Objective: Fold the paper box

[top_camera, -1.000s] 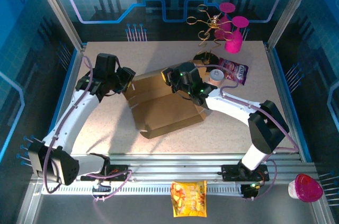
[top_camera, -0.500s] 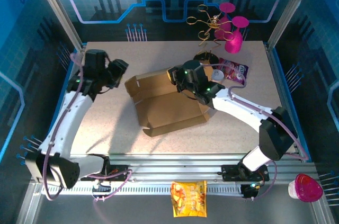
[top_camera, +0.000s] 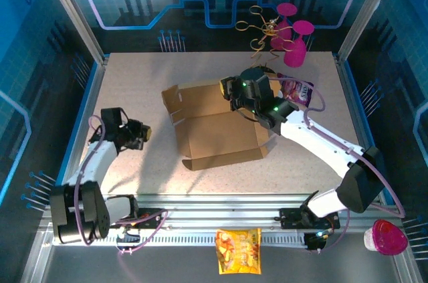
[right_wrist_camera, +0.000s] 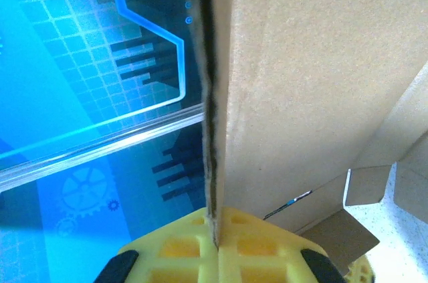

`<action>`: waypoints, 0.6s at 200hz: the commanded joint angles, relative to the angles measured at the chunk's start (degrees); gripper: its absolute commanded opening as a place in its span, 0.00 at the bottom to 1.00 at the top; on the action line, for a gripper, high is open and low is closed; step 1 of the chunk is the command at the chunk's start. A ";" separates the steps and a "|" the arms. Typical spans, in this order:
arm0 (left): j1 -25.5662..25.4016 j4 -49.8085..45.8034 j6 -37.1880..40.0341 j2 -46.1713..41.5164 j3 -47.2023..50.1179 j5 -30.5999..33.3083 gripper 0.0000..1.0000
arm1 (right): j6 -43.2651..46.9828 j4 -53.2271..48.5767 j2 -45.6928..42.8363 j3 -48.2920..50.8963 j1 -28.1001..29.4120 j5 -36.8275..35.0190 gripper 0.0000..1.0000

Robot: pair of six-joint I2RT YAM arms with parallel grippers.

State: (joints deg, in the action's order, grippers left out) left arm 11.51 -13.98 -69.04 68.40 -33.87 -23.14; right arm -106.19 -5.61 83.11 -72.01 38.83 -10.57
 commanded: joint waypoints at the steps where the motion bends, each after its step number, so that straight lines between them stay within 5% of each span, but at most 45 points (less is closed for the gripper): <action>1: -0.94 19.61 -5.99 3.60 2.22 -6.95 0.07 | -1.81 -0.72 -1.80 -0.41 -1.12 -2.36 0.00; 62: -8.27 45.44 -14.61 20.35 4.30 -6.29 0.21 | -4.07 0.54 -1.10 0.39 -1.68 -2.79 0.00; 120: -13.60 60.43 -19.21 28.77 4.66 -1.66 0.22 | -4.35 1.57 0.12 0.70 -1.96 -2.78 0.00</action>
State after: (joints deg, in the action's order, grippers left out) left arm -0.49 35.59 -85.56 95.66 -29.52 -26.89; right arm -109.54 -5.54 83.05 -71.99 37.78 -11.62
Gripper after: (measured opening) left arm 0.215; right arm 0.059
